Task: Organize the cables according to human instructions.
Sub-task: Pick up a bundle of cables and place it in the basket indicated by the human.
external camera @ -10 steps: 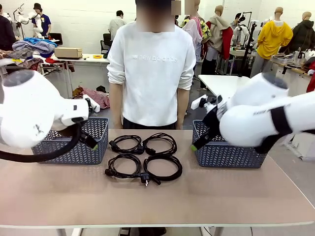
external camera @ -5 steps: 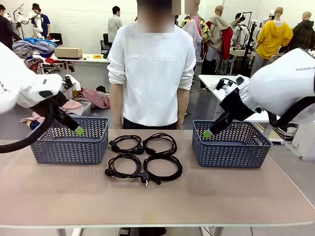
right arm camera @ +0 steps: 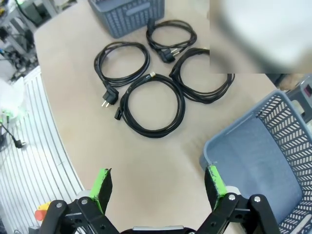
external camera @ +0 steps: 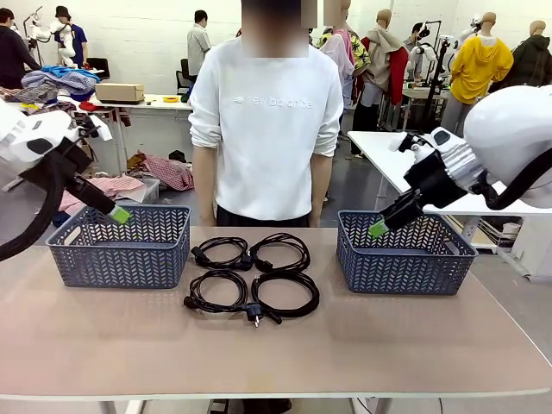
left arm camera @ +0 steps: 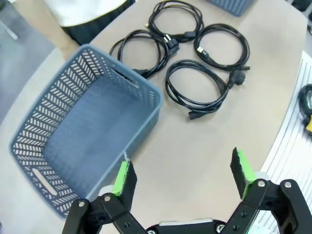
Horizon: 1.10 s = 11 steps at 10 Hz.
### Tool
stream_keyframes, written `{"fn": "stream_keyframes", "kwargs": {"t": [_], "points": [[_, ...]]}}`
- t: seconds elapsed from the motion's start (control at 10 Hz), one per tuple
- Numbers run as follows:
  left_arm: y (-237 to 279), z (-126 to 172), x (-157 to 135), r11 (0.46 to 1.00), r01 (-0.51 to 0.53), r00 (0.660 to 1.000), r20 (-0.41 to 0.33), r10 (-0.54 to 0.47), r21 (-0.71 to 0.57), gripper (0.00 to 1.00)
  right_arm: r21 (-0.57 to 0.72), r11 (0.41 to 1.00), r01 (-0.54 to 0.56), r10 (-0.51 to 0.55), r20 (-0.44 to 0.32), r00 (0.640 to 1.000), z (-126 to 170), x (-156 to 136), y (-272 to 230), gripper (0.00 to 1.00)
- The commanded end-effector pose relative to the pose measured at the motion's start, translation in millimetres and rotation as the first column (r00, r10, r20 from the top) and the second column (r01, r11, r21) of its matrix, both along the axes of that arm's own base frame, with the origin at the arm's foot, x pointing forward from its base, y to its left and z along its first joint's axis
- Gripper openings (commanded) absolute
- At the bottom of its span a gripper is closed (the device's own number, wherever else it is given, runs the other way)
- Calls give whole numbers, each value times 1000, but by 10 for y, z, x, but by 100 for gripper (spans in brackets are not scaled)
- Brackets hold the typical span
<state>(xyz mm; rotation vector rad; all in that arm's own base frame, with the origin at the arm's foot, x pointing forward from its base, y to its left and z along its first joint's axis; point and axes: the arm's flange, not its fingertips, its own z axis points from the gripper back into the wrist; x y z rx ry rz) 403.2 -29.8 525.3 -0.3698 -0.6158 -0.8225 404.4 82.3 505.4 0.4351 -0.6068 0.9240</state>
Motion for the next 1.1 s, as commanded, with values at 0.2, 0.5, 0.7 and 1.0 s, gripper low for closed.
{"fn": "stream_keyframes", "kwargs": {"t": [0.2,0.5,0.7,1.0], "points": [[60,13,21,1000,-4,1000,-5,3,-5,100,27,1000,16,-16,32,999,43,11,-97,100],[60,13,21,1000,-4,1000,-5,3,-5,100,27,1000,4,-4,2,1000,3,10,-111,100],[60,13,21,1000,-4,1000,-5,3,-5,100,27,1000,4,-4,2,1000,3,10,-111,100],[60,13,21,1000,-4,1000,-5,3,-5,100,27,1000,4,-4,2,1000,3,10,-111,100]]}}
